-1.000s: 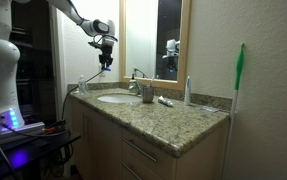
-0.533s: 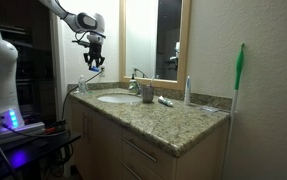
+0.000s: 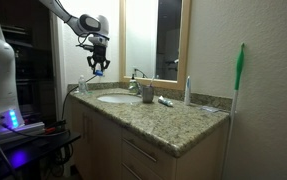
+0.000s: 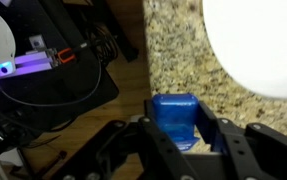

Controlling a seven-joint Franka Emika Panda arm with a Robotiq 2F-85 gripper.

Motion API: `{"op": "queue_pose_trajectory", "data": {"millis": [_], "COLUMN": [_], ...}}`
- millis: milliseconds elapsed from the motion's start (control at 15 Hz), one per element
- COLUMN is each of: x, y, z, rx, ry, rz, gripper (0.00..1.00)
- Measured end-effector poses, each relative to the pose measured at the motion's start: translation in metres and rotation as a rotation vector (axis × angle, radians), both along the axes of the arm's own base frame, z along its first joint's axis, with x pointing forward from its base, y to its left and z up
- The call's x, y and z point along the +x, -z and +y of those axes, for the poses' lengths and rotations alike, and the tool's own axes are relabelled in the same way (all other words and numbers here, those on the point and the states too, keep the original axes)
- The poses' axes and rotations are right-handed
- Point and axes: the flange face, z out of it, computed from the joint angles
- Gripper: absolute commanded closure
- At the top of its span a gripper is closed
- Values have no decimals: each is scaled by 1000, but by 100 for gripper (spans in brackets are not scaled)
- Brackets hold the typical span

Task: Move the blue lid to the right of the sink

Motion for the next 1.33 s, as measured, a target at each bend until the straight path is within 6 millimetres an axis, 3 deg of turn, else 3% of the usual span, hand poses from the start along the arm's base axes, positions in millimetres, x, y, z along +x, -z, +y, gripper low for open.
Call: {"op": "queue_pose_trajectory", "data": {"millis": [200,333,400,467,533,600,867,1000,1333], "x": [-54,-97,-116,-128,-132,-132,-127,-126,-149], "y": [20,26,28,29,29,30,32,40,56], "z": [-80,-122,-137,-146,-149,-149,-151,-176,-267], "rx": [-65,-94,-98,-92,-88,-89,-116,-163,-231], "ry": [164,283,347,408,445,462,527,630,897], "rz": [59,74,73,67,63,61,55,25,-47], "gripper": [81,81,56,56,56,81,81,81,81]}}
